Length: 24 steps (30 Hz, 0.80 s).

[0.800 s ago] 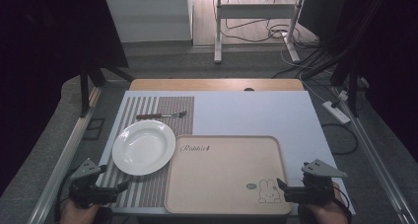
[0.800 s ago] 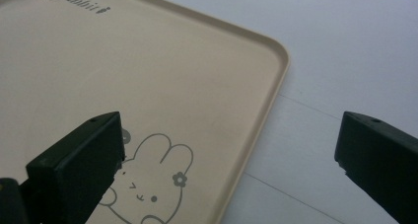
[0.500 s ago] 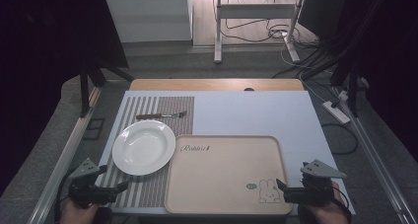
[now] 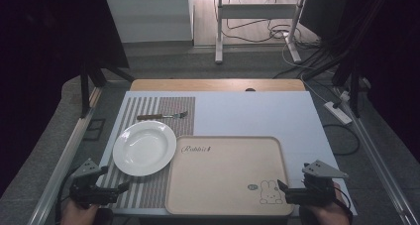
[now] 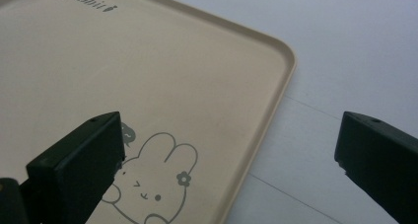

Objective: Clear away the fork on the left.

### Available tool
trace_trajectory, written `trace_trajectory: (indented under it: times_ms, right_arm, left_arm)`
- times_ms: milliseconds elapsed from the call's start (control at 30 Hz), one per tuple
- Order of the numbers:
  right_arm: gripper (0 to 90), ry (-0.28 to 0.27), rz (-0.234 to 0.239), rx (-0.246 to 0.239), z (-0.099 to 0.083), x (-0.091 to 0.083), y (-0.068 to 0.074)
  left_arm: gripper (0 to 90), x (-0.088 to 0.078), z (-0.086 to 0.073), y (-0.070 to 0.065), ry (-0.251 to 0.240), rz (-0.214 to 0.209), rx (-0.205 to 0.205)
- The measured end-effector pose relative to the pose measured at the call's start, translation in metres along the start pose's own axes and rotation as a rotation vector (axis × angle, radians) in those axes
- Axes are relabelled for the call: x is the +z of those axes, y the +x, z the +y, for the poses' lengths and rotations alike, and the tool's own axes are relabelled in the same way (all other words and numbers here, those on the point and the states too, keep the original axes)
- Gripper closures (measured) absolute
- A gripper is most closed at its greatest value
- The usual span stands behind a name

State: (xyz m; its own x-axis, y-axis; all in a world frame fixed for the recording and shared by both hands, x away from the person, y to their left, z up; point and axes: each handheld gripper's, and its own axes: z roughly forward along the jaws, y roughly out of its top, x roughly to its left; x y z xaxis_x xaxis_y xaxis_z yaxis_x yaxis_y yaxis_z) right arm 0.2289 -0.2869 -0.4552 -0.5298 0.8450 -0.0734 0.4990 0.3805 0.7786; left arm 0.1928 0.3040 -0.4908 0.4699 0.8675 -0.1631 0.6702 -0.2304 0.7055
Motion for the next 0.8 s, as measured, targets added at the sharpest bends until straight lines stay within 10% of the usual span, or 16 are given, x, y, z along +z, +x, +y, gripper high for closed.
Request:
trace_trajectory:
  times_ms: [800]
  right_arm:
    - [0.0, 0.011, 0.006, -0.018, 0.000, 0.001, 0.001]
  left_arm:
    - [0.0, 0.015, 0.016, -0.003, -0.020, -0.053, 0.045]
